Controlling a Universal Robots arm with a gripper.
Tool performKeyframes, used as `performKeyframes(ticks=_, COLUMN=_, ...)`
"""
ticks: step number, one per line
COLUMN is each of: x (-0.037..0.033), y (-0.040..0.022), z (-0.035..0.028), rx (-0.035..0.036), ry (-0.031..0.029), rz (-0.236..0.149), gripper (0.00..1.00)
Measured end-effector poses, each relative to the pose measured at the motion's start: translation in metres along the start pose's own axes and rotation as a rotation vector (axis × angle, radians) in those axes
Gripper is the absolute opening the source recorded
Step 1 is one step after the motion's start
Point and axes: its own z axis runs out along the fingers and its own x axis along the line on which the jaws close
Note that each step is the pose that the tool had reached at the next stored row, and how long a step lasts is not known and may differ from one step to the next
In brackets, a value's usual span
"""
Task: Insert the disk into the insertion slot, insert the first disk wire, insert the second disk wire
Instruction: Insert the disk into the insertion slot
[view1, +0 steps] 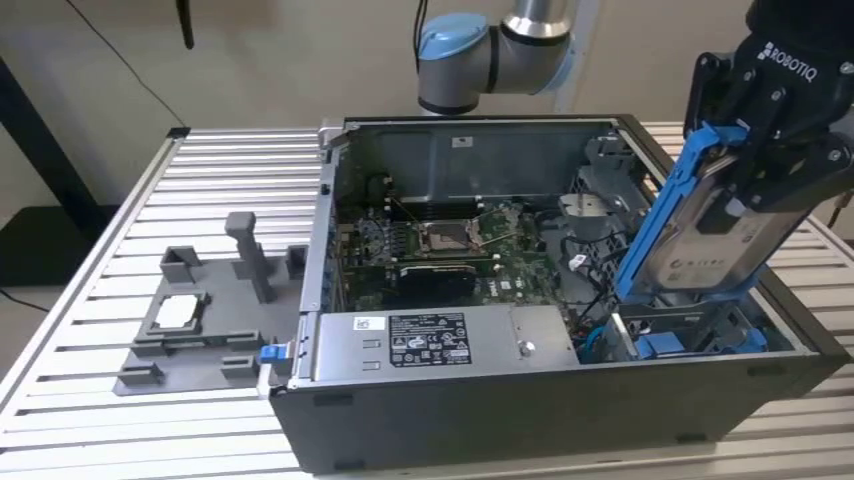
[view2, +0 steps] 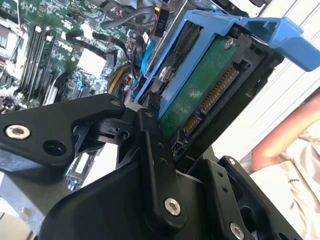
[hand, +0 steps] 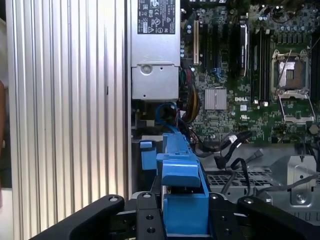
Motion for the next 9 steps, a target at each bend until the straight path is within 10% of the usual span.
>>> performKeyframes(ticks=3, x=0.0000, y=-0.0007, z=0.0032, rx=-0.0002, ry=-0.0126, rz=-0.001, gripper=0.33)
performKeyframes(ticks=9, x=-0.0001, y=-0.0065, z=0.0105, rx=-0.0003, ry=-0.0137, rz=-0.003, gripper=0.33)
